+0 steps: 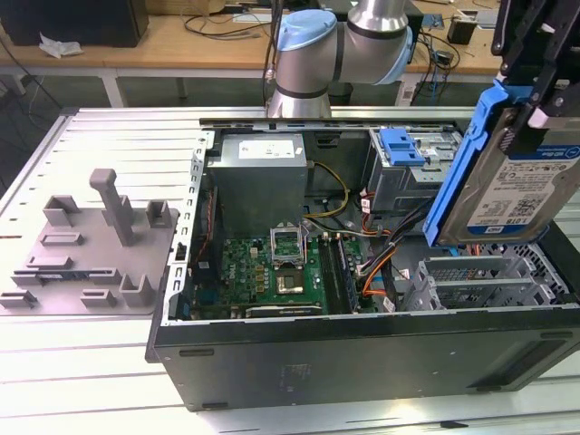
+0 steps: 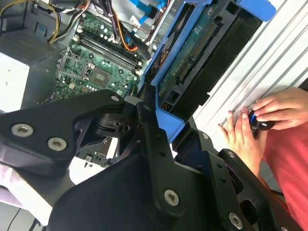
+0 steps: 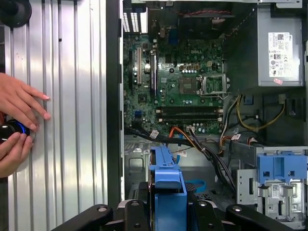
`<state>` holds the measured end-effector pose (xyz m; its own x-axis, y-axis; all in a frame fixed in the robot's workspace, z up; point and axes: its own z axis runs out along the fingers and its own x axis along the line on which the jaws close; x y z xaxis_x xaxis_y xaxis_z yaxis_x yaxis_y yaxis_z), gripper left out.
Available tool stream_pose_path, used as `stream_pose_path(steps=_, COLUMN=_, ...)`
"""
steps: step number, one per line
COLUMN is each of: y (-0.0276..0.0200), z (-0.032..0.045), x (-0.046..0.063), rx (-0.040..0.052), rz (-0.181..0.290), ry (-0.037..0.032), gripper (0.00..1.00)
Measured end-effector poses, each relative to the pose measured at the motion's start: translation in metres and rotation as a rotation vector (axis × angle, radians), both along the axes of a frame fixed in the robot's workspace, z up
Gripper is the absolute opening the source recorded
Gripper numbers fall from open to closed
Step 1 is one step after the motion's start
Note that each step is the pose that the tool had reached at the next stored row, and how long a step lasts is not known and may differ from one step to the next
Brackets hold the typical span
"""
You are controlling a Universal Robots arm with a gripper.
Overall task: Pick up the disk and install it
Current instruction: 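Insert the disk into the insertion slot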
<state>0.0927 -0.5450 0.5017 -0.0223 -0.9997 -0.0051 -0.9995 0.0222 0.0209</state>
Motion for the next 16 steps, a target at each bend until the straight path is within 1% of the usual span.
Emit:
stream_pose_path(steps=7, y=-0.0004, z=-0.0001, x=0.012, rx=0.0001, rz=0.0, ry=0.0, gripper=0.37)
stream_pose_path(steps=16, y=-0.0005, z=-0.0006, x=0.013, rx=0.0001, rz=0.0, ry=0.0, gripper=0.37)
